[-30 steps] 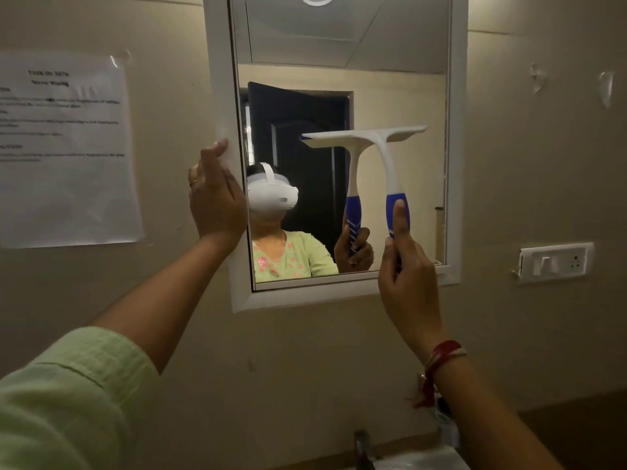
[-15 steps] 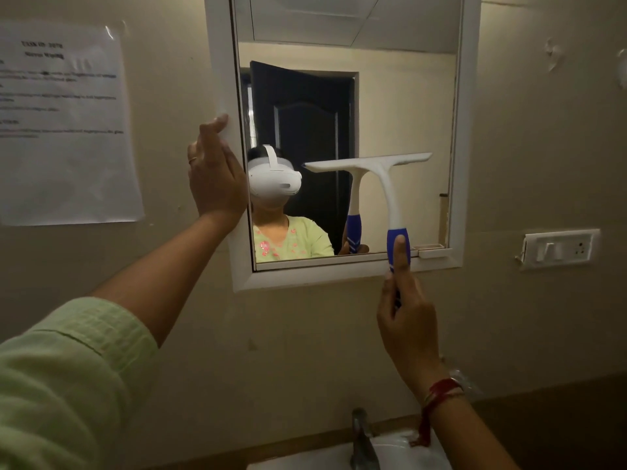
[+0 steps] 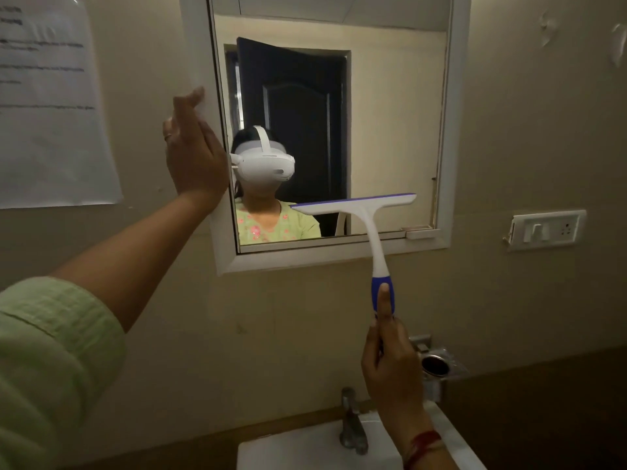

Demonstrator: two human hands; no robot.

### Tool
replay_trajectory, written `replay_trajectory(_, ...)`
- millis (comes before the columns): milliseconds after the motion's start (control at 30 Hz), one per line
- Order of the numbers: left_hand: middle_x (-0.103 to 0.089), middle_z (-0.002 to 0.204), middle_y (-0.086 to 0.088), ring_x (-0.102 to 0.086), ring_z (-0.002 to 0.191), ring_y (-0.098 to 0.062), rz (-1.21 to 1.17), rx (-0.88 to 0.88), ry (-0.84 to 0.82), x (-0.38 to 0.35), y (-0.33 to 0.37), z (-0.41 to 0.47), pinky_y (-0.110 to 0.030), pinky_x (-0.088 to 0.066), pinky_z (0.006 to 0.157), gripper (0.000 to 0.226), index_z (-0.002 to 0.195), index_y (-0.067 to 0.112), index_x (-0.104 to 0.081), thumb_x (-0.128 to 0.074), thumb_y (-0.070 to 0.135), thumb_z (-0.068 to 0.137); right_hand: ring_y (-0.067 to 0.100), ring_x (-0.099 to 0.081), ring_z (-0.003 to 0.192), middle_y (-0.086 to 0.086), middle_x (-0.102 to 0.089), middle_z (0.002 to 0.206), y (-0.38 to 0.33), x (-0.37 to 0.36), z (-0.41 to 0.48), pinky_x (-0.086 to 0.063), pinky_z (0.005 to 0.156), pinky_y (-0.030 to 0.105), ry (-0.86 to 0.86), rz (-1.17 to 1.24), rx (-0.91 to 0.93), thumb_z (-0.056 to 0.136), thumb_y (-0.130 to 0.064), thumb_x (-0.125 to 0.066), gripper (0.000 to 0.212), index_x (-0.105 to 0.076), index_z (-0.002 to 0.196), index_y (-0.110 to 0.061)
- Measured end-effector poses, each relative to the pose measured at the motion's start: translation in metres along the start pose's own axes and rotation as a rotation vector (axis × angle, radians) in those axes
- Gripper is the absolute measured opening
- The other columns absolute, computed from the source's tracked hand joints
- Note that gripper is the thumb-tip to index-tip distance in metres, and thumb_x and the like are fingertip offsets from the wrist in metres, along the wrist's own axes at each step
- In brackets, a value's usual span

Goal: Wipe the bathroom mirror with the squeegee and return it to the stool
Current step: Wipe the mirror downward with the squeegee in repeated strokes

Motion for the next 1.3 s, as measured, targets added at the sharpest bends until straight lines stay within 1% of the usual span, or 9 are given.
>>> replay_trajectory(167, -0.057, 0.127, -0.004, -0.054, 0.111, -0.024, -0.017, -0.005, 0.004, 0.002, 0.002, -0.001, -0.02, -0.029, 0.098, 0.035, 0.122, 0.001, -0.046, -0.025, 0.01, 0.096, 0.009, -0.042, 0.048, 0.003, -0.048, 0.07, 0.004, -0.002, -0.008, -0.037, 0.047, 0.011, -0.013, 0.004, -0.047, 0.092, -0.013, -0.044, 0.065, -0.006, 0.143, -0.029)
replay_trajectory(300, -0.057, 0.127, -0.002, -0.053, 0.109, -0.02, -0.017, 0.007, 0.008, 0.001, 0.001, -0.001, -0.014, -0.03, 0.094, 0.034, 0.122, 0.003, -0.046, -0.025, 0.011, 0.097, 0.004, -0.036, 0.047, 0.001, -0.045, 0.069, 0.003, -0.002, -0.015, -0.032, 0.046, 0.008, -0.022, -0.008, -0.076, 0.093, -0.019, -0.041, 0.061, -0.008, 0.143, -0.029)
replay_trajectory(400, -0.057, 0.127, -0.001, -0.054, 0.111, -0.022, -0.014, 0.002, -0.007, 0.0, -0.001, 0.0, 0.004, -0.014, 0.089, 0.033, 0.121, 0.001, -0.046, -0.025, 0.009, 0.096, 0.006, -0.038, 0.048, 0.002, -0.046, 0.07, 0.004, -0.002, -0.021, -0.032, 0.046, 0.011, -0.045, -0.015, -0.108, 0.091, -0.007, -0.048, 0.068, -0.008, 0.143, -0.028)
replay_trajectory(633, -0.058, 0.126, -0.003, -0.055, 0.112, -0.023, -0.001, 0.017, -0.009, -0.001, -0.003, 0.002, 0.009, -0.008, 0.086, 0.033, 0.12, 0.001, -0.047, -0.026, 0.009, 0.095, 0.007, -0.037, 0.051, 0.001, -0.043, 0.07, 0.007, 0.001, -0.032, -0.033, 0.047, 0.015, -0.089, 0.0, -0.171, 0.09, -0.005, -0.049, 0.066, -0.013, 0.144, -0.018)
replay_trajectory(700, -0.057, 0.127, -0.001, -0.055, 0.111, -0.024, 0.015, 0.02, -0.012, -0.001, -0.003, 0.002, 0.001, -0.019, 0.091, 0.036, 0.121, 0.003, -0.047, -0.024, 0.011, 0.094, 0.008, -0.039, 0.051, 0.001, -0.044, 0.07, 0.006, 0.001, -0.036, -0.036, 0.046, 0.016, -0.105, 0.007, -0.171, 0.09, -0.003, -0.051, 0.069, -0.013, 0.144, -0.02)
replay_trajectory(800, -0.057, 0.127, 0.001, -0.055, 0.111, -0.024, 0.037, 0.021, -0.018, -0.001, -0.002, 0.002, -0.023, -0.031, 0.095, 0.037, 0.121, 0.006, -0.047, -0.024, 0.013, 0.093, 0.01, -0.041, 0.051, 0.002, -0.047, 0.072, 0.003, 0.005, -0.037, -0.039, 0.046, 0.018, -0.1, 0.014, -0.155, 0.09, -0.004, -0.049, 0.068, -0.011, 0.144, -0.02)
replay_trajectory(1000, -0.058, 0.126, -0.002, -0.054, 0.108, -0.029, -0.001, 0.023, -0.03, -0.001, -0.002, 0.001, -0.03, -0.037, 0.089, 0.038, 0.12, 0.005, -0.047, -0.022, 0.016, 0.093, 0.008, -0.043, 0.05, -0.005, -0.046, 0.068, 0.001, 0.017, -0.037, -0.04, 0.046, 0.015, -0.093, 0.034, -0.14, 0.092, -0.008, -0.048, 0.067, -0.009, 0.143, -0.026)
replay_trajectory(1167, -0.058, 0.125, -0.002, -0.053, 0.108, -0.029, -0.001, 0.046, -0.025, 0.002, -0.002, 0.0, -0.034, -0.041, 0.085, 0.038, 0.121, 0.007, -0.047, -0.023, 0.017, 0.093, 0.011, -0.047, 0.051, -0.007, -0.044, 0.063, -0.012, 0.037, -0.016, -0.038, 0.044, 0.014, -0.035, 0.164, -0.106, 0.091, -0.039, -0.03, 0.054, -0.017, 0.143, -0.039)
replay_trajectory(1300, -0.058, 0.126, -0.001, -0.053, 0.108, -0.029, -0.005, 0.059, -0.035, 0.001, -0.003, 0.0, -0.033, -0.041, 0.083, 0.037, 0.121, 0.008, -0.047, -0.025, 0.016, 0.093, 0.012, -0.049, 0.048, 0.0, -0.047, 0.065, -0.027, 0.064, 0.029, -0.041, 0.039, 0.015, 0.045, 0.203, -0.01, 0.095, -0.029, -0.031, 0.049, -0.016, 0.14, -0.04)
Point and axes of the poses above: each hand's wrist, its own z-axis towards the middle knuckle, its own x-axis out of the back of the hand, y = z × x, the point moved 10 cm from there along z, towards the middle knuckle
